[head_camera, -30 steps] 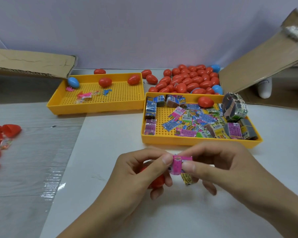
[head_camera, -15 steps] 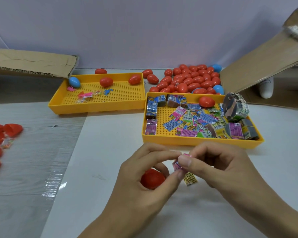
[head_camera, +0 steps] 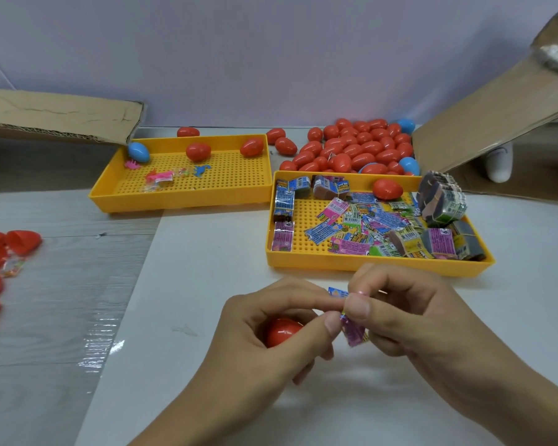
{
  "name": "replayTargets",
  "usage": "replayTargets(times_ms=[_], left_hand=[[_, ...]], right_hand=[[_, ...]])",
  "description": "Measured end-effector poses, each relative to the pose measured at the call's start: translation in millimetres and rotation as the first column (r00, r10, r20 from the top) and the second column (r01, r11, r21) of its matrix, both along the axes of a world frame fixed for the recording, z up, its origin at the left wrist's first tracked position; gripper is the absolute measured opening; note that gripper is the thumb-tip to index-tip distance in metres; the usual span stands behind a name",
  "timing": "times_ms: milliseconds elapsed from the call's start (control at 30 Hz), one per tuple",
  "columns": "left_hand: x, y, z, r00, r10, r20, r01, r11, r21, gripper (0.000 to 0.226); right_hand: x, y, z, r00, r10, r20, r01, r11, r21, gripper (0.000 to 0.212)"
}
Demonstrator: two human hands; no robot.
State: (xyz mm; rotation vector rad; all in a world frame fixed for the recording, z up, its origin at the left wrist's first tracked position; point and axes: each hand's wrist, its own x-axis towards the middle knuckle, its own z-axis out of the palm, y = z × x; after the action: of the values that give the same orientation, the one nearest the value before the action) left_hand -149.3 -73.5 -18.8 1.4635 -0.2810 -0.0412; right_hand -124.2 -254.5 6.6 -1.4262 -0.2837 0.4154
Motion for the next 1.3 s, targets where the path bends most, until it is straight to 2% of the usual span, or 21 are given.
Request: replayTargets(times_ms=[167, 333, 467, 733, 967, 1033, 1167, 1233, 1300], left_hand=[[-1.2, -1.7, 1.8, 0.999, 0.013, 0.042, -0.015, 0.999, 0.031, 0.017], [0.9, -0.9, -0.1, 0.999, 0.038, 0.018, -0.037, 0.998, -0.045, 0.019], [1.1, -2.3, -1.6, 0.996, 0.090, 0.011, -0.089, 0.994, -0.055, 0.023], [-0.5, -4.7, -0.1, 0.953, 0.221, 0.207, -0.241, 0.968, 0.075, 0.015], [-2.5, -6.2, 4.5, 0.869, 0.215, 0.446, -0.346, 0.908, 0.237, 0.014], [-2.7, -6.7, 6.1, 0.868, 0.218, 0.446, -0.348, 0.908, 0.232, 0.014], [-3.5, -6.8, 6.2, 0.892, 0.209, 0.401, -0.303, 0.934, 0.188, 0.017], [-3.0, -6.6, 5.1, 0.884, 0.193, 0.427, -0.306, 0.927, 0.216, 0.017], [-1.8, -6.8, 4.1, 0.866, 0.180, 0.466, -0.330, 0.907, 0.262, 0.018]], right_hand=[[-0.4, 0.9, -2.4, 0.999, -0.032, 0.008, 0.032, 0.999, 0.012, 0.043], [0.0, -0.1, -2.5, 0.998, -0.042, 0.056, 0.040, 0.999, 0.029, 0.043], [0.8, -1.6, -2.7, 0.982, -0.052, 0.183, 0.062, 0.997, -0.048, 0.037], [-1.9, -2.9, -1.0, 0.968, 0.017, 0.249, 0.027, 0.984, -0.175, 0.027], [-1.4, -1.1, -0.4, 0.980, -0.020, 0.199, 0.047, 0.990, -0.130, 0.017], [-0.1, -1.4, -0.7, 0.985, -0.030, 0.171, 0.049, 0.993, -0.107, 0.019], [1.4, -3.5, -1.5, 0.999, 0.012, 0.040, -0.011, 1.000, -0.027, 0.044], [2.3, -4.4, -1.9, 0.999, 0.050, 0.017, -0.050, 0.999, 0.010, 0.043], [2.7, -4.0, -2.9, 0.997, 0.051, 0.058, -0.051, 0.999, -0.004, 0.040]])
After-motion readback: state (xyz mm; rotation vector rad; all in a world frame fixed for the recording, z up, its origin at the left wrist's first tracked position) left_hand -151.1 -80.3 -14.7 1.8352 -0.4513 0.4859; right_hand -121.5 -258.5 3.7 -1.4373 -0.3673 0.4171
